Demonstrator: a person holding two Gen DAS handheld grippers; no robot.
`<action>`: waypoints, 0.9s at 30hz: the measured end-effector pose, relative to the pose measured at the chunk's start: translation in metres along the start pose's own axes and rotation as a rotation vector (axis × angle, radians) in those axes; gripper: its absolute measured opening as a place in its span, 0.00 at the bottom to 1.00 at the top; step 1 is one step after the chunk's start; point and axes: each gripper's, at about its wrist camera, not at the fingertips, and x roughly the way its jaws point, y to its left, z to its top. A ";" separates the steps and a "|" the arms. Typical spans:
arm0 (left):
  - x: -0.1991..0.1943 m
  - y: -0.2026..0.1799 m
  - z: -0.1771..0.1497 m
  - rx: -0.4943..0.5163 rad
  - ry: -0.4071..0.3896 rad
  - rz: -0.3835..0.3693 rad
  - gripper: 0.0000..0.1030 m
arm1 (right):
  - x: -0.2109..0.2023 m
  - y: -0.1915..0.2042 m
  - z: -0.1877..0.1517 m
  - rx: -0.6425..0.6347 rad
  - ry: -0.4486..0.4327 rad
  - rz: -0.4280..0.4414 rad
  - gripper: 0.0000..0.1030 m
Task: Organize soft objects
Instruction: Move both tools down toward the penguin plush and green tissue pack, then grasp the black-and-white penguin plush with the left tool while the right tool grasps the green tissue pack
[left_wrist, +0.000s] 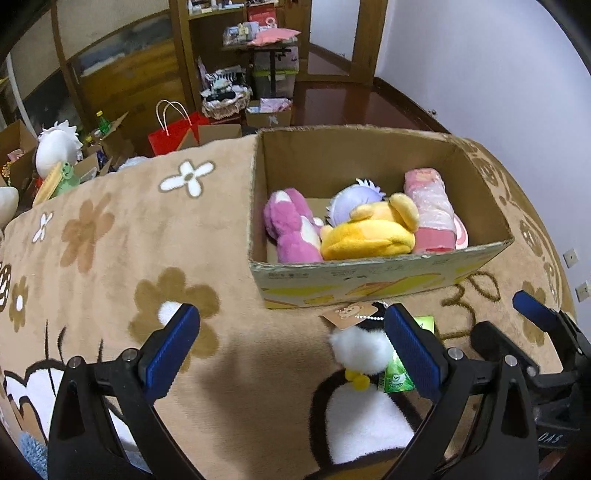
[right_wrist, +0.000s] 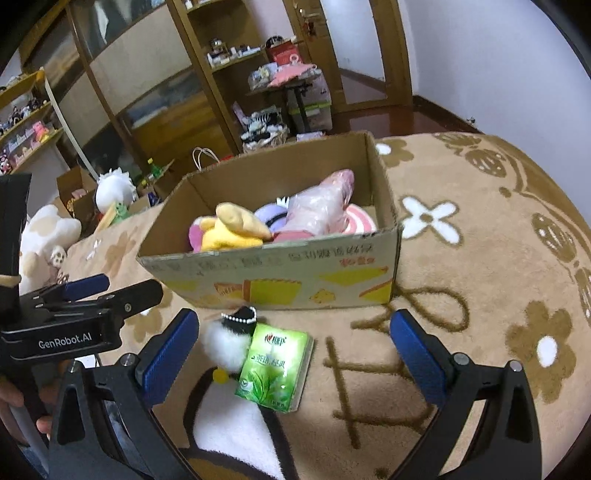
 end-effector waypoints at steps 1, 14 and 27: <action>0.003 -0.002 0.000 0.005 0.009 -0.001 0.96 | 0.003 0.000 -0.001 0.000 0.009 -0.002 1.00; 0.035 -0.030 0.006 0.062 0.084 -0.042 0.96 | 0.043 0.005 -0.012 -0.017 0.131 -0.010 1.00; 0.071 -0.035 0.000 0.068 0.197 -0.072 0.96 | 0.066 0.003 -0.021 -0.028 0.219 -0.029 1.00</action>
